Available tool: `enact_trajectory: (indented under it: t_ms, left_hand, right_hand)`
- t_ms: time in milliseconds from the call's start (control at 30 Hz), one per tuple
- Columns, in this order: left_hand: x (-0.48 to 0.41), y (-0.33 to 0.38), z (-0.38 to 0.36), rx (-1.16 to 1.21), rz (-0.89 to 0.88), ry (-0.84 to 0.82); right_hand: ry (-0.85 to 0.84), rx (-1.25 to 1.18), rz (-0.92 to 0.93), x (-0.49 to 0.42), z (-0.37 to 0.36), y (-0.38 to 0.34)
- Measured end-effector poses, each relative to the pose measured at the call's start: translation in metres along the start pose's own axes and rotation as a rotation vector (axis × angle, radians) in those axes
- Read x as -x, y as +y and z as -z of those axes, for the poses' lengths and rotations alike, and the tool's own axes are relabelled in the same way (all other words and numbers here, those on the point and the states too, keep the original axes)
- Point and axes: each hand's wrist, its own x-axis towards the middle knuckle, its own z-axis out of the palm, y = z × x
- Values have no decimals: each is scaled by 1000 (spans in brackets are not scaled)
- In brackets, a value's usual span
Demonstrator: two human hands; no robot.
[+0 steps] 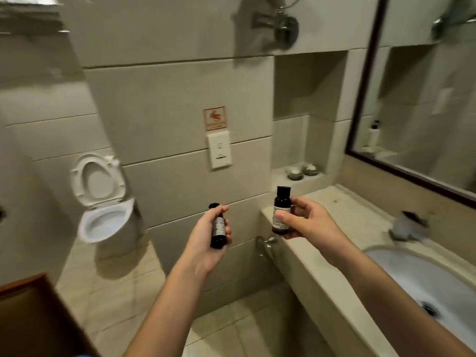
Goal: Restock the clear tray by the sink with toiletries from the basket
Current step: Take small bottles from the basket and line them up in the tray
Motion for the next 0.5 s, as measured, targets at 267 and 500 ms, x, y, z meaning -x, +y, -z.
enact_trajectory:
  t_ms: [267, 500]
  left_hand:
    - [-23, -82, -137, -212, 231, -390]
    - [-54, -169, -201, -296, 471, -469]
  right_hand:
    - [368, 32, -69, 58, 141, 17]
    - [695, 40, -184, 114, 214, 55]
